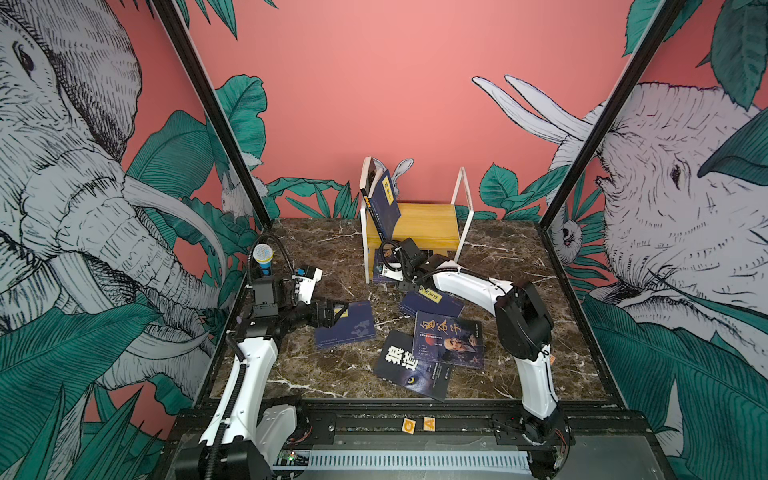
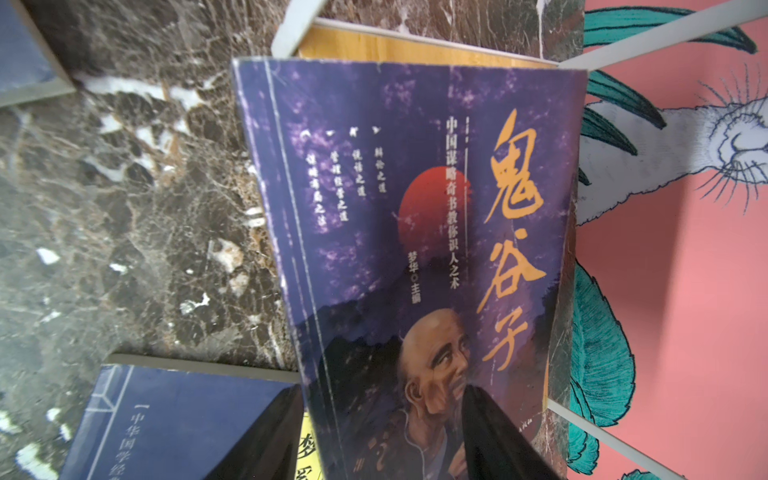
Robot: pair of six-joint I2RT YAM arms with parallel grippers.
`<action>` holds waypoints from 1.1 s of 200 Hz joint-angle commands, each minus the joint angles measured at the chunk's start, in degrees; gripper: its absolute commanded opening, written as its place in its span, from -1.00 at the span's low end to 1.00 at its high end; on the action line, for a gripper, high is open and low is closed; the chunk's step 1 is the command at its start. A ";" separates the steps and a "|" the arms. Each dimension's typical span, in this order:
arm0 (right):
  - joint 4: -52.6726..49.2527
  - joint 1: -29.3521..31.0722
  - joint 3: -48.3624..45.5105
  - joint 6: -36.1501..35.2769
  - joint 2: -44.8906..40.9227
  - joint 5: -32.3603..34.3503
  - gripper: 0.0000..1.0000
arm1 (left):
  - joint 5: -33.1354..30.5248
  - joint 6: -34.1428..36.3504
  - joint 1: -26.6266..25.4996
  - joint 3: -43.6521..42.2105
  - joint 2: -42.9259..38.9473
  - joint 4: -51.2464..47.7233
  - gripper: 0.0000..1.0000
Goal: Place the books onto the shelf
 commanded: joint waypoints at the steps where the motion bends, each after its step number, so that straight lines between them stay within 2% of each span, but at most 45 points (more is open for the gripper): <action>1: 0.43 -0.37 1.59 -0.32 2.03 1.26 0.19 | 1.05 0.25 0.34 1.24 -0.07 0.19 0.99; 34: 1.96 -0.41 2.00 -0.18 2.26 1.58 0.07 | 1.02 0.23 0.30 0.83 -0.30 0.55 0.99; 161: 2.47 -0.14 4.37 -0.76 4.25 0.50 -0.19 | 0.69 0.29 0.33 1.15 -0.50 0.02 0.99; 220: 4.07 -0.19 3.50 -2.17 3.85 1.45 -0.21 | 0.68 0.25 0.41 0.80 -0.75 0.32 0.99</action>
